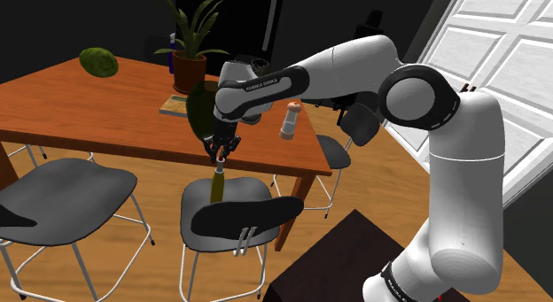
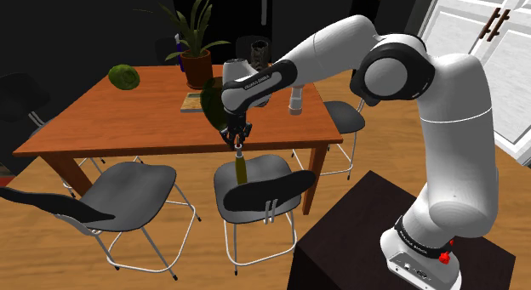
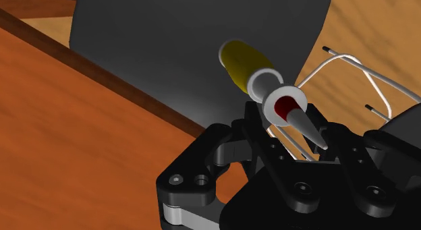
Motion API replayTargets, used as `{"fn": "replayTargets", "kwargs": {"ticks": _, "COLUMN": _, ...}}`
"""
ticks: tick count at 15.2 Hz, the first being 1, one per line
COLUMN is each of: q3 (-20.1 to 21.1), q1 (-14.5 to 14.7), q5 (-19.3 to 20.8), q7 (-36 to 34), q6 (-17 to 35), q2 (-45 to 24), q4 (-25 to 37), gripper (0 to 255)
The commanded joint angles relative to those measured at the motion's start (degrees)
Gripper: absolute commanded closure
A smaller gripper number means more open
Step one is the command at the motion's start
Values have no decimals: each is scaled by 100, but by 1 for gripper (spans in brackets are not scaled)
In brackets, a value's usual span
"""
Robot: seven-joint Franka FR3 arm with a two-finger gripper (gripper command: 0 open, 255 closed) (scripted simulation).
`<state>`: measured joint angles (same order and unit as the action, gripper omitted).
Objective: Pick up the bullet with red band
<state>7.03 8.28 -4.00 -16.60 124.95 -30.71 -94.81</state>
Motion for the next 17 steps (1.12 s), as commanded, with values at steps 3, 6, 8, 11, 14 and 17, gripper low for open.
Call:
{"fn": "replayTargets", "kwargs": {"ticks": 3, "q3": 1, "q1": -1, "q5": -1, "q7": -6, "q6": -60, "q2": 34, "q4": 20, "gripper": 255}}
{"fn": "replayTargets", "kwargs": {"ticks": 6, "q3": 6, "q1": -6, "q5": -5, "q7": -20, "q6": -239, "q2": 145, "q4": 88, "gripper": 255}}
{"fn": "replayTargets", "kwargs": {"ticks": 8, "q3": 8, "q1": -9, "q5": -7, "q7": -29, "q6": -360, "q2": 216, "q4": 140, "gripper": 255}}
{"fn": "replayTargets", "kwargs": {"ticks": 11, "q3": 12, "q1": -13, "q5": -10, "q7": -44, "q6": -545, "q2": 313, "q4": 228, "gripper": 255}}
{"fn": "replayTargets", "kwargs": {"ticks": 14, "q3": 15, "q1": -16, "q5": -12, "q7": -60, "q6": -734, "q2": 403, "q4": 329, "gripper": 255}}
{"fn": "replayTargets", "kwargs": {"ticks": 17, "q3": 18, "q1": -19, "q5": -14, "q7": -76, "q6": -927, "q2": 483, "q4": 443, "gripper": 255}}
